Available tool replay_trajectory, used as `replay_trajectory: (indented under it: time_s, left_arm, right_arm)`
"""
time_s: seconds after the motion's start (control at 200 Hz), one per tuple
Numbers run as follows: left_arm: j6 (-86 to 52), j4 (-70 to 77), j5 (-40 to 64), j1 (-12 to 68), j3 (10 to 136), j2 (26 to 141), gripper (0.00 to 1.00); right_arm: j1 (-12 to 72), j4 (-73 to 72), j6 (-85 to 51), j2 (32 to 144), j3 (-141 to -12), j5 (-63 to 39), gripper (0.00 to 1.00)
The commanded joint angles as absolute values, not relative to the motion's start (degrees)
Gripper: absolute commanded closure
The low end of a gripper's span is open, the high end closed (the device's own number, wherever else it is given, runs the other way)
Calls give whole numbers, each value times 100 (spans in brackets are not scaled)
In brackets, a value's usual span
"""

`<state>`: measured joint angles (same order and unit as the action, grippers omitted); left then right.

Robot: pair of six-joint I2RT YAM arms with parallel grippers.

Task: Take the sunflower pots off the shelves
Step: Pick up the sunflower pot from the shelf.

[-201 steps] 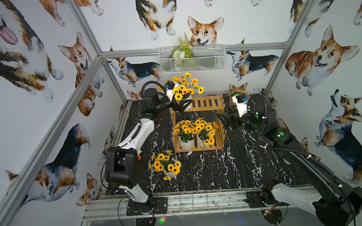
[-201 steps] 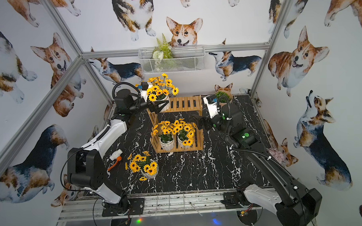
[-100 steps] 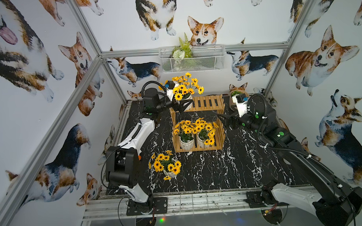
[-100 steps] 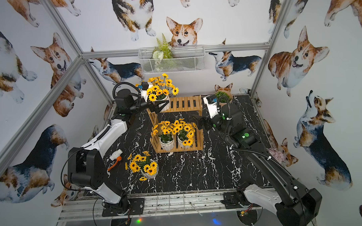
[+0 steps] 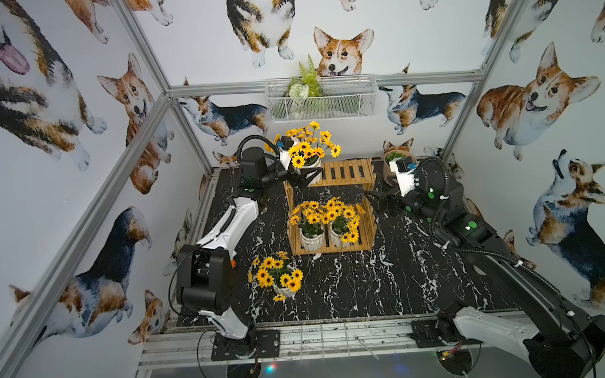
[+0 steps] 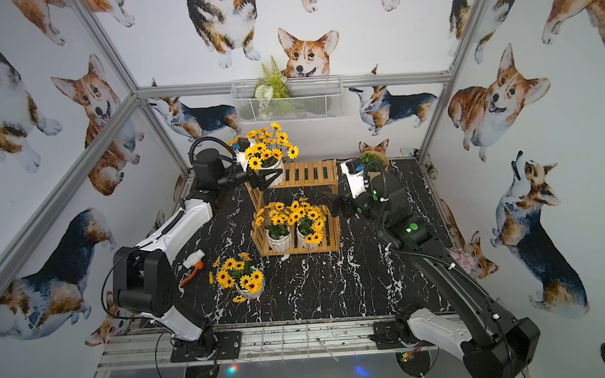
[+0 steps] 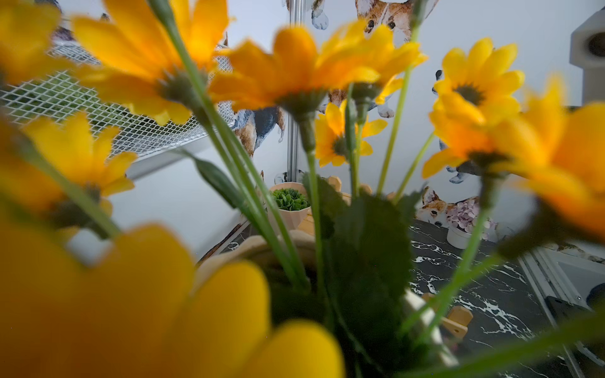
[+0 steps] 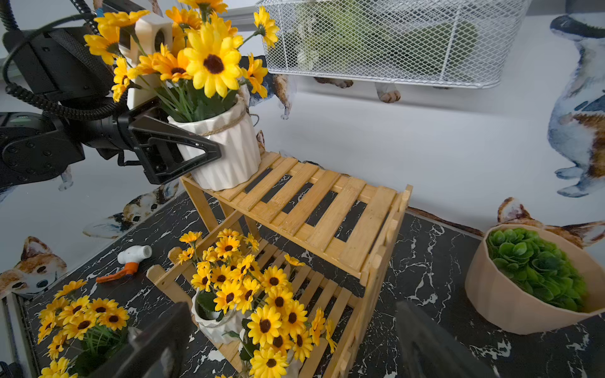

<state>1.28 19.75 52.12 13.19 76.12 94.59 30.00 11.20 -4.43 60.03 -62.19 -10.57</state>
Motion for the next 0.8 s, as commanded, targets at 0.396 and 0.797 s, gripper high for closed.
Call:
replay_trajectory:
  time_s: [0.396, 0.797]
  left_arm:
    - [105, 2026, 4979, 1336, 7471, 9353, 90]
    - [98, 2134, 5053, 1340, 7563, 9143, 100]
  right_arm:
    - [3001, 1134, -369, 5908, -6194, -1020, 0]
    - [3006, 1151, -408, 5848, -6171, -1002, 0]
